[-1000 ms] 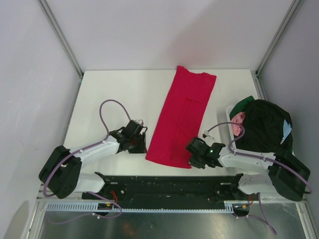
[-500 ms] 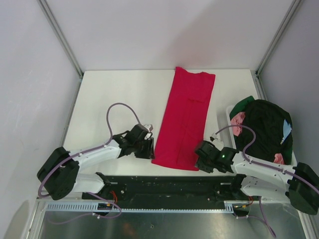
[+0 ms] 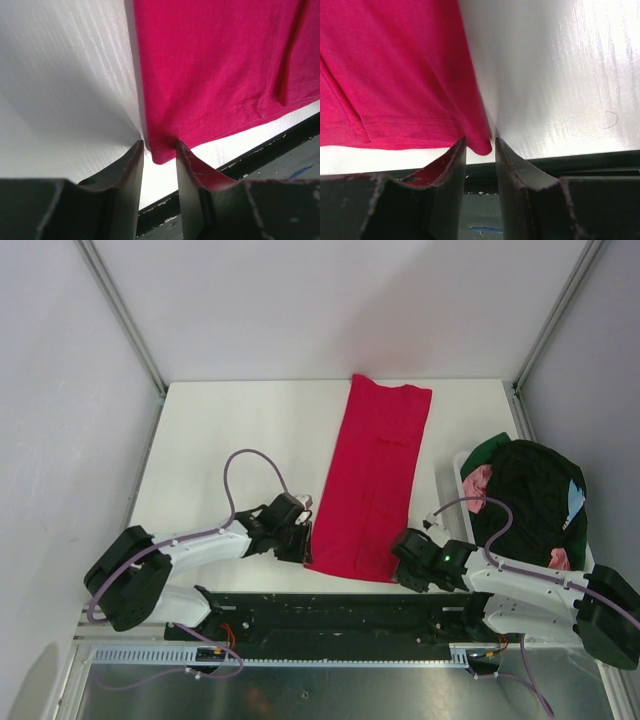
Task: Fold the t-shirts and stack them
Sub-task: Grab the bottom of the folded rectangular tshirt with both arms, then fold the folded rectangular tshirt in 1/3 of the way
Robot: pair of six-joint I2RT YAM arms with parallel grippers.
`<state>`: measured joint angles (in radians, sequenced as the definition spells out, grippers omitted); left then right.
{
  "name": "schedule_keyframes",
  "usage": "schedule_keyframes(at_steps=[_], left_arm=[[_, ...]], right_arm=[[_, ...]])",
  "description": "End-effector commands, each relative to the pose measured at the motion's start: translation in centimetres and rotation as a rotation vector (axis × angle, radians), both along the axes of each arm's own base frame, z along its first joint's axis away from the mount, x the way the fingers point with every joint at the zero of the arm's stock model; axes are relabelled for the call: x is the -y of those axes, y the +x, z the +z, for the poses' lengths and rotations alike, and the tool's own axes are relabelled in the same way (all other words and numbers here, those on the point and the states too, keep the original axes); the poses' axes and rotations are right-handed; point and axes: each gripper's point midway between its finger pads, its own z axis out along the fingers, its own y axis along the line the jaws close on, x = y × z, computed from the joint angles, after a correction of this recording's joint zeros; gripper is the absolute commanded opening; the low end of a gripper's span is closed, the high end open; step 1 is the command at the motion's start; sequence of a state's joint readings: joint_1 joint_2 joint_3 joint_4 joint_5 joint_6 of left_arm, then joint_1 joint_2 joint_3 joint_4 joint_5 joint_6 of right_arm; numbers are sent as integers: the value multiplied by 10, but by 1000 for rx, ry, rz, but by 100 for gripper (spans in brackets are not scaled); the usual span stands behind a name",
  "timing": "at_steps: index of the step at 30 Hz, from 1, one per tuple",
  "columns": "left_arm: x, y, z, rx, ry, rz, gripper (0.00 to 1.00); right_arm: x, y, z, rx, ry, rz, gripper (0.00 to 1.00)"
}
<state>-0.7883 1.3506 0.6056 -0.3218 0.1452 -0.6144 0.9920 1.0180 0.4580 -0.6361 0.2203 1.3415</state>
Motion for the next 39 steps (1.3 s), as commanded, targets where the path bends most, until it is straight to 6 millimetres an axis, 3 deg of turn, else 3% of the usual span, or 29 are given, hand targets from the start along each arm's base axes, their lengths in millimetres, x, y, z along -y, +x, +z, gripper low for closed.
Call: schedule_keyframes(at_steps=[1,5,7,9,12,17,22,25,29,35,39], left_arm=[[7,-3,-1,-4,-24,-7,35],[12,-8,0,-8,-31,-20,25],[13,-11,3,-10,-41,-27,17],[13,-15,7,-7,-59,-27,9],[9,-24,16,-7,-84,-25,2],[2,-38,38,18,-138,-21,0],[7,-33,63,66,-176,-26,0],[19,-16,80,111,-175,-38,0],[38,15,93,148,-149,-40,0],[69,91,106,191,-120,-9,0],[84,144,103,210,-103,22,0]], right_arm=[[1,2,-5,14,-3,-33,33],[-3,2,-4,16,14,-27,18],[-4,-2,-3,10,16,-21,7],[-3,-9,-1,4,16,-15,2],[-4,-23,4,-1,31,2,0],[-6,-45,22,17,61,15,0],[-8,-43,46,73,62,23,0],[-4,-25,59,115,36,3,0],[8,21,83,191,16,-56,0],[23,108,104,287,25,-103,0],[30,165,99,307,-16,-115,0]])
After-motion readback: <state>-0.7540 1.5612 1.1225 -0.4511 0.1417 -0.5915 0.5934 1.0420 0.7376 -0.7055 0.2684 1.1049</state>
